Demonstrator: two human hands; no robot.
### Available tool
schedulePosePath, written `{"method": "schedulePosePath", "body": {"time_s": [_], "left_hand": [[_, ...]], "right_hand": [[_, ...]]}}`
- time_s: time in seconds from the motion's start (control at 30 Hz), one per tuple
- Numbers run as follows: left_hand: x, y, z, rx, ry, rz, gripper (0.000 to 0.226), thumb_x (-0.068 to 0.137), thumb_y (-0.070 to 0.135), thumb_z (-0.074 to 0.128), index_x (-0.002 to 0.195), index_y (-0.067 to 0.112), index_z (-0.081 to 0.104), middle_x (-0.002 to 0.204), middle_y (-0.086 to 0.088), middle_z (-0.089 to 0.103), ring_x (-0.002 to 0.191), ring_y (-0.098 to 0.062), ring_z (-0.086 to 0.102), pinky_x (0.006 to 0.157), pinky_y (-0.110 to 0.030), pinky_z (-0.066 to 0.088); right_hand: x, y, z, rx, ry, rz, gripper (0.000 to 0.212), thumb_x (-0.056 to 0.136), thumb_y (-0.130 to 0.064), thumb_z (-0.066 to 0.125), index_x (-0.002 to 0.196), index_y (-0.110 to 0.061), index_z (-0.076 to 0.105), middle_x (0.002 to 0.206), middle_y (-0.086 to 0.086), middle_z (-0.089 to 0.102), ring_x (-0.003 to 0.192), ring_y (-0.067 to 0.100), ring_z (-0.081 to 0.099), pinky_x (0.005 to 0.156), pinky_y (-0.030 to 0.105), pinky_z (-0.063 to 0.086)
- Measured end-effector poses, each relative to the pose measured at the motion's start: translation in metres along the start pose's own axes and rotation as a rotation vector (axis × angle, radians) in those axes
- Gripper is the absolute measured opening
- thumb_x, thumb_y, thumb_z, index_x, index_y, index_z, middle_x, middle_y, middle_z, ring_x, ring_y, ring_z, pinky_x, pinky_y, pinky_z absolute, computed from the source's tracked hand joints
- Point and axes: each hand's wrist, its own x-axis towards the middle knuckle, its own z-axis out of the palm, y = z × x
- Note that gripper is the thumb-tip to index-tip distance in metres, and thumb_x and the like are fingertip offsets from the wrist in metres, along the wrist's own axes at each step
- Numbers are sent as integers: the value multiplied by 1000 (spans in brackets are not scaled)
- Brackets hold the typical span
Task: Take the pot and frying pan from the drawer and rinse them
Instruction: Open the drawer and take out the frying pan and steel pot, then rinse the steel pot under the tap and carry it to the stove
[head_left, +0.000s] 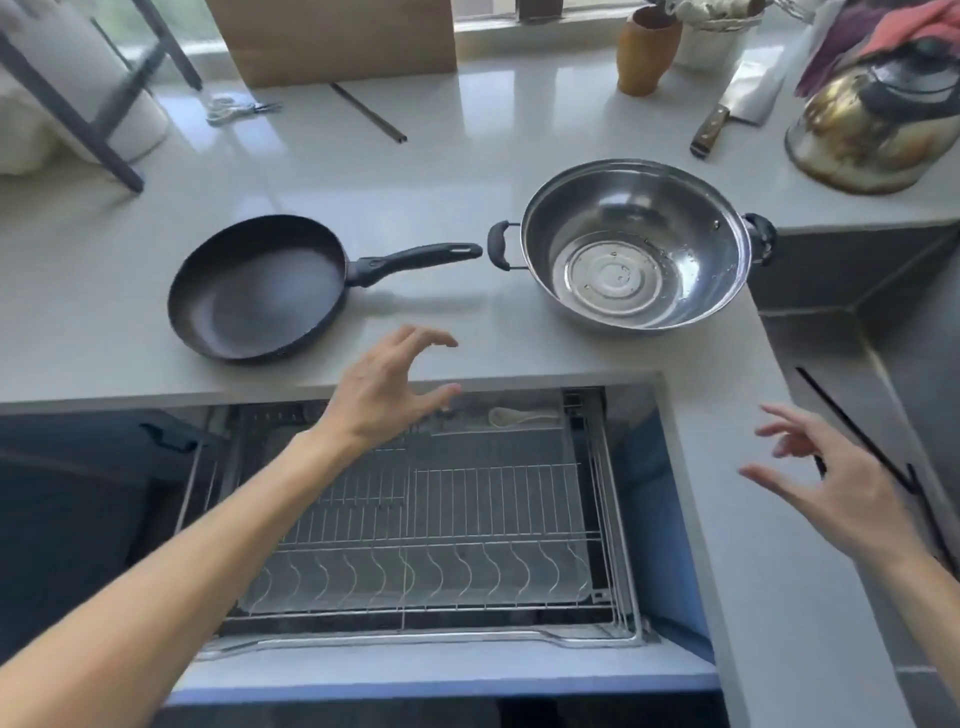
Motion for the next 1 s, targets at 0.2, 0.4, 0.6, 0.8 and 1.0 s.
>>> {"method": "schedulePosePath", "body": {"time_s": [0.2, 0.4, 0.6, 0.8, 1.0], "left_hand": [[-171, -22, 10, -93, 22, -43, 28, 82, 41, 60, 109, 32, 60, 103, 25, 59, 97, 9, 55, 87, -21, 48], [-370, -68, 15, -87, -36, -31, 28, 80, 46, 53, 107, 39, 57, 89, 26, 59, 90, 9, 56, 77, -13, 45], [-496, -83, 52, -285, -216, -287, 25, 83, 40, 60, 106, 46, 53, 91, 24, 64, 84, 3, 60, 73, -17, 44], [-470, -99, 123, -392, -327, -432, 47, 86, 42, 60, 130, 41, 44, 111, 11, 64, 100, -8, 60, 90, -30, 45], [-395, -157, 215, -367, -161, -404, 61, 83, 37, 68, 137, 23, 44, 135, -3, 55, 124, -20, 52, 96, -26, 40]], "right_hand": [[-149, -41, 62, 67, -31, -18, 46, 70, -20, 76, 104, -43, 54, 101, -23, 62, 84, 0, 59, 81, 1, 38], [-286, -83, 135, 157, 10, -12, 34, 78, -34, 71, 103, -51, 55, 100, -20, 65, 84, 1, 64, 84, 7, 44], [-380, -134, 217, 248, -163, 68, 34, 82, -19, 67, 96, -50, 59, 96, -14, 68, 88, 5, 65, 81, 8, 46], [-345, -121, 303, 229, -332, 173, 21, 84, -24, 67, 92, -43, 63, 93, -7, 70, 89, 11, 65, 84, 23, 46], [-261, -64, 428, 216, -327, 90, 37, 85, -39, 64, 118, -25, 59, 121, -7, 57, 114, 7, 50, 96, 19, 36]]}}
